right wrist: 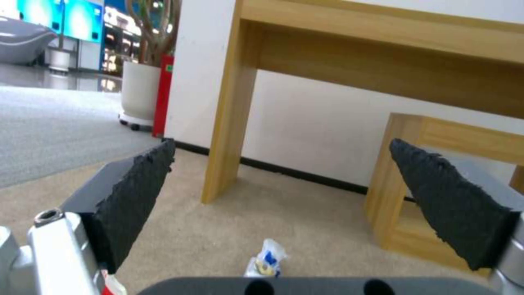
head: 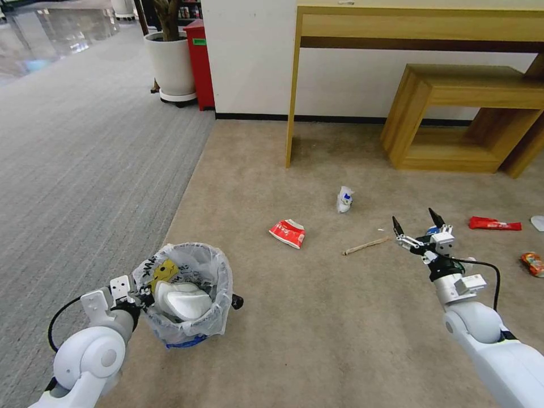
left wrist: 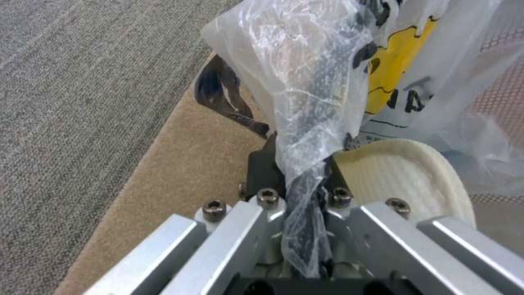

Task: Pick up the trash bin and place the garbage on the floor into it.

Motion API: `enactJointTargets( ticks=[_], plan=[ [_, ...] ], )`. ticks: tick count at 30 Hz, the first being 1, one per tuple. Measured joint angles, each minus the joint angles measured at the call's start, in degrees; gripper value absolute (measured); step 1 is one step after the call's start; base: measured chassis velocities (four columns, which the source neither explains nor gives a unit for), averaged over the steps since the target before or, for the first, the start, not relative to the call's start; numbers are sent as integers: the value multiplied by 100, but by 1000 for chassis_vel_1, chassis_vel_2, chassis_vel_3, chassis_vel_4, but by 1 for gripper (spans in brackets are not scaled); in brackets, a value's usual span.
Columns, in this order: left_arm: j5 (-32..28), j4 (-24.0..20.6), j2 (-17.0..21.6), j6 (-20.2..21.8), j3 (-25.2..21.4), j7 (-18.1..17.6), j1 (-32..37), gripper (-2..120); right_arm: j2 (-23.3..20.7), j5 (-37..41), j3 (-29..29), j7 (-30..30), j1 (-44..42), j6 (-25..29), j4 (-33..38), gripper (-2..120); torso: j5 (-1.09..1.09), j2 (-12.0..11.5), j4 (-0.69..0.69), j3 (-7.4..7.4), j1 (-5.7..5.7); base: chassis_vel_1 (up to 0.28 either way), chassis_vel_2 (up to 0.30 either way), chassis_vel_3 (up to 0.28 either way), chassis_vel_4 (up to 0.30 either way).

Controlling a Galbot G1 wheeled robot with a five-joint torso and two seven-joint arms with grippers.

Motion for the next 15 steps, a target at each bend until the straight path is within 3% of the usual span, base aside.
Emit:
enactJointTargets(
  ticks=[15],
  plan=[
    [54,-13,-24,-16,15,39,32,0,9,-138,140,50,-74,-50,-24,100,-1,0,0,0,0,0,0,0,0]
  ],
)
